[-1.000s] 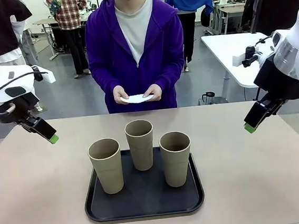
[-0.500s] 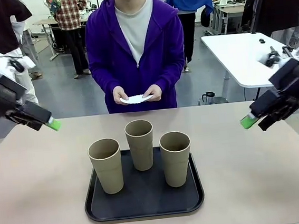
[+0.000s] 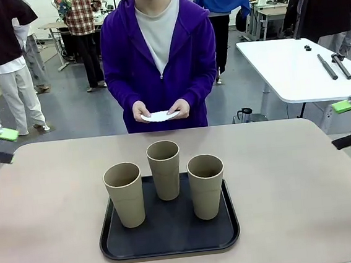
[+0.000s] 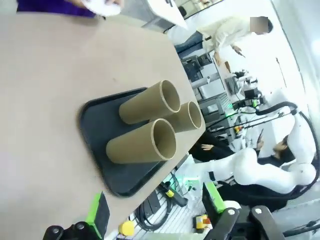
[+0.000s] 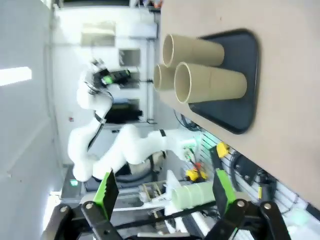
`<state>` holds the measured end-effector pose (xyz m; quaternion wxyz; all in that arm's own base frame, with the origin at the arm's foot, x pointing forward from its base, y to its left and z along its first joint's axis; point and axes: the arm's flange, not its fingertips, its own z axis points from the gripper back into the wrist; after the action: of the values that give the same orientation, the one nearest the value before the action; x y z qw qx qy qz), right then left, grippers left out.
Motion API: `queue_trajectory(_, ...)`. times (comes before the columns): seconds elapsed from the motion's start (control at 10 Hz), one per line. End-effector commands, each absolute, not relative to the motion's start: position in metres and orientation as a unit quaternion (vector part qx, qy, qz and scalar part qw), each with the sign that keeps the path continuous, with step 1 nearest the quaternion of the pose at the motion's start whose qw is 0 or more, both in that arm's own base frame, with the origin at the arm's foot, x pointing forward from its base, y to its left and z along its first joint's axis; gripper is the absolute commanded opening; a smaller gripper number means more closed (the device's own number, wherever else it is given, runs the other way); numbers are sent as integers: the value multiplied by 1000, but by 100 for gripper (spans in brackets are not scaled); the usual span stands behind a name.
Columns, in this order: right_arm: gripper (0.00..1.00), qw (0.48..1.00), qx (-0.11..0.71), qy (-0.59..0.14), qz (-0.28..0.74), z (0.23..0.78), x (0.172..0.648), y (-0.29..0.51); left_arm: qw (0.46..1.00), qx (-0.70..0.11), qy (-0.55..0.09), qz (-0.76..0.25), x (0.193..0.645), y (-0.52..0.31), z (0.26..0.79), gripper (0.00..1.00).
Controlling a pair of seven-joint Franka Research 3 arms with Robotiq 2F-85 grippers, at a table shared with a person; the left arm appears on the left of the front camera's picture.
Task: Place coasters on the table and set cups on them.
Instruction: Pick up one Reusable plastic cup and place it on a coaster set by the human.
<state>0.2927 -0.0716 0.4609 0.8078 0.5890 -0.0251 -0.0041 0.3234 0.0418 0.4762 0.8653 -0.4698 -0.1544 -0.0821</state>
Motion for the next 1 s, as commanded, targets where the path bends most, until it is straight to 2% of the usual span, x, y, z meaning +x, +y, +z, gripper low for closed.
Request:
queue_trajectory(0.0,100,805,592,-37,-22,465,287,-84,861,-483,-147,-59,327,71,473,100)
queue_trajectory(0.1,100,804,593,-37,-30,463,284,-93,856,-495,-137,-55,324,86,470,100)
queue_trajectory(0.4,100,800,597,-34,-50,451,273,-113,826,-538,-168,-26,303,119,479,100)
queue_trajectory(0.9,100,791,608,-29,-56,439,268,-127,813,-565,-135,19,296,92,462,100)
